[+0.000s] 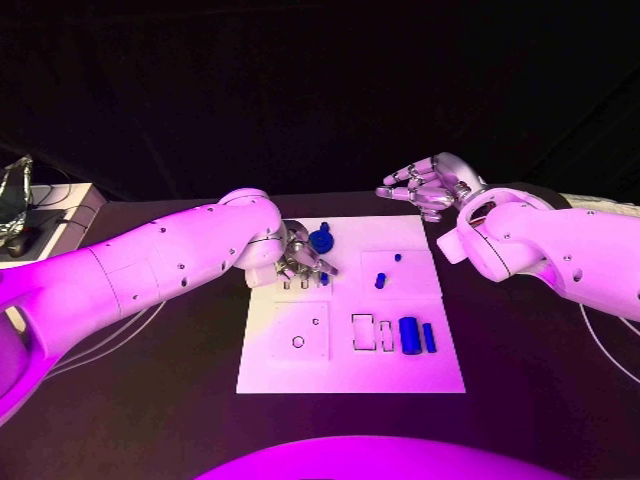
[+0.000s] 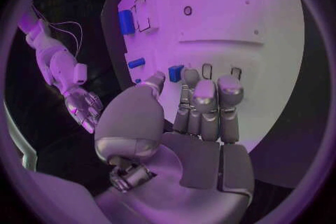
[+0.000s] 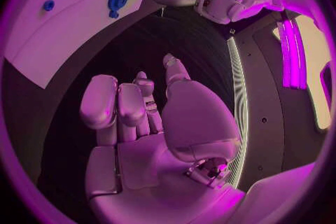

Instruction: Assemble the parts on the task board

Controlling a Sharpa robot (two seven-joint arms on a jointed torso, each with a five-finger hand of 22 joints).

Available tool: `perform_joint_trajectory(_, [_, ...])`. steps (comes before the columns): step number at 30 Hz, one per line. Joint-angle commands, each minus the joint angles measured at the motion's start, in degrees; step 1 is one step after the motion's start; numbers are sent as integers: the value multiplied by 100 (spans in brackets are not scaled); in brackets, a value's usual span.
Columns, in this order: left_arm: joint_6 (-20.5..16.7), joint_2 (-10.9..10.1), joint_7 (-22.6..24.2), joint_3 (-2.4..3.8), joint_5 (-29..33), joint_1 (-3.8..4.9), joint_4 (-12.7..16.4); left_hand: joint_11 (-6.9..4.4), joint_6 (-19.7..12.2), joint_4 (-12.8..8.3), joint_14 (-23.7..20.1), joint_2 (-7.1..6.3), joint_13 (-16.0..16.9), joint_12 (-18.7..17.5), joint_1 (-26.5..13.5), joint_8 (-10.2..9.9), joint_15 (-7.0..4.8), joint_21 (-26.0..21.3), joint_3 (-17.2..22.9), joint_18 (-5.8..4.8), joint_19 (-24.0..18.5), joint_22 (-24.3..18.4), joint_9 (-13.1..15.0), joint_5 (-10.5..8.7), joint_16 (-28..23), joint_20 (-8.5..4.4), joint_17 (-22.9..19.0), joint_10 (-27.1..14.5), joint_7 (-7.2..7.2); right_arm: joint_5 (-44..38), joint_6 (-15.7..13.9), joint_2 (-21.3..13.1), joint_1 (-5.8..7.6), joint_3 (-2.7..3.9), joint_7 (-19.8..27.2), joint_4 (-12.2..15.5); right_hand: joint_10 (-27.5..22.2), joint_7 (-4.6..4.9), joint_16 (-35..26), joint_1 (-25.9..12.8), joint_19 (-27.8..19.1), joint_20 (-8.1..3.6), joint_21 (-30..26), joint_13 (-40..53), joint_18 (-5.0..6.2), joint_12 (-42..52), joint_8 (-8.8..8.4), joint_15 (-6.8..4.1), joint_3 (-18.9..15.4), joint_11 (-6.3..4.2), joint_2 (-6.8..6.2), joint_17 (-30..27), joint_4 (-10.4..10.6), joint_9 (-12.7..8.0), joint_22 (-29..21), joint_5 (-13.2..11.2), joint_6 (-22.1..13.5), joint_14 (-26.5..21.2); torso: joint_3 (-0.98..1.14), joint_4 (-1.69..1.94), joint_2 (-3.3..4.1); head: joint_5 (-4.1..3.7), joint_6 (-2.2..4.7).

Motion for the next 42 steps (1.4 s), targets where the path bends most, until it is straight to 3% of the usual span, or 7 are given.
perform_joint_trajectory(1, [138,15,93,1,50,-4,-16,12,21,-81,-44,25,-9,33,58,-9,3,-38,-6,-52,-22,13,11,-3,4,3,-7,-36,19,-78,97,6,2,4,14,4,-13,7,-28,-36,232,-12,-28,-2,-14,-30,-38,-19,-17,-1,11,-10,13,6,787,-20,-13,5,0,1,0,-4,-10])
perform_joint_trajectory(8, [151,20,108,0,56,-10,-31,1,18,-286,-48,148,-14,32,188,-7,-5,-58,102,-52,-16,41,15,-3,3,2,-13,-42,8,-89,106,15,2,4,8,6,-13,7,-28,-36,232,-12,-28,-2,-14,-30,-38,-19,-17,-1,11,-10,13,6,787,-20,-13,5,-1,-1,1,-2,-32])
perform_joint_trajectory(25, [171,29,155,1,113,-15,-112,-12,17,-527,-56,287,-27,25,246,-22,-14,-127,226,-57,-14,100,4,-2,-2,-7,-25,-48,-7,-102,144,49,2,4,7,-8,-5,3,-29,-30,234,-15,-28,3,-16,-28,-42,-22,-8,-4,21,-12,14,10,787,-17,-6,6,-1,0,-2,-13,-82])
perform_joint_trajectory(32, [244,29,211,1,190,-16,-116,-43,3,-973,-93,414,-63,-39,597,-82,-37,-201,830,-66,-59,86,-51,3,-53,-28,-75,-81,-38,-105,162,56,2,4,5,-13,-5,3,-29,-30,234,-15,-28,3,-16,-28,-42,-22,-8,-4,21,-12,14,10,787,-17,-6,6,2,2,-2,-6,-87])
perform_joint_trajectory(42, [247,7,290,1,320,-16,-105,-34,-82,-1428,-117,351,-138,-133,532,-40,-29,-267,1925,-74,-88,125,31,9,-66,-37,-87,-37,-16,-139,171,74,2,4,5,-29,-5,3,-29,-30,234,-15,-28,3,-16,-28,-42,-22,-8,-4,21,-12,14,10,787,-17,-6,6,2,0,0,5,-90])
